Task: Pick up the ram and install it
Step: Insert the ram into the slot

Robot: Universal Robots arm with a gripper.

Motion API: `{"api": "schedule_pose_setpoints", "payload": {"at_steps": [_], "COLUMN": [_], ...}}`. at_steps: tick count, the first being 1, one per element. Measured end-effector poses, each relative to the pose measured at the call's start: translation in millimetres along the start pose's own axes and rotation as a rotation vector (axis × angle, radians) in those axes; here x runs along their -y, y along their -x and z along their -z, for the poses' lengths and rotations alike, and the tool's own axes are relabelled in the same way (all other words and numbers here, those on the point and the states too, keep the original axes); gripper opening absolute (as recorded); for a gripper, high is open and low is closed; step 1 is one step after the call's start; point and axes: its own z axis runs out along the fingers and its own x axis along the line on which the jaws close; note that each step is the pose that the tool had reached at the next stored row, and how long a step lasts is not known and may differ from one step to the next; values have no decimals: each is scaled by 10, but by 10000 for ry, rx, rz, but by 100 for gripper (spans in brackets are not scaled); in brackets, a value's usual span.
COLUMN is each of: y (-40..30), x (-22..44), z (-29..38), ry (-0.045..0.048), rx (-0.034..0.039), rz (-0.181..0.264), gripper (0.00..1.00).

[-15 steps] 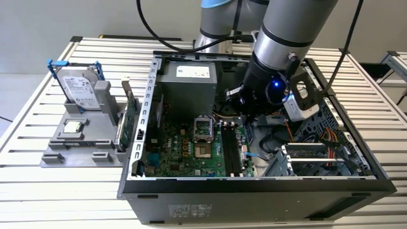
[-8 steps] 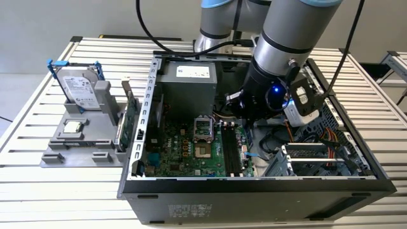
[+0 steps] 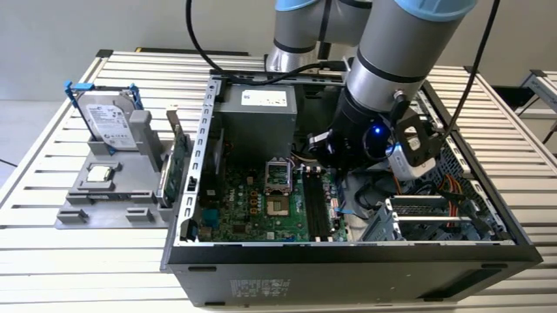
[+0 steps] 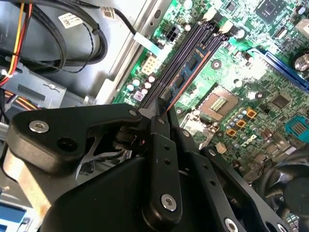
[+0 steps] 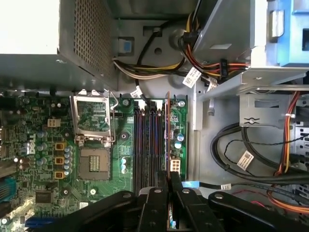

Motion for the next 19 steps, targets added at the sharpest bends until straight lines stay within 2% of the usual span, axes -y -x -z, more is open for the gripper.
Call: {"api": "schedule_pose_setpoints", "payload": {"at_steps": [19], "y": [-4], "x": [70], "z": [-188], "ry": [-4], "rx": [-7], "rz": [101], "gripper": [0]}}
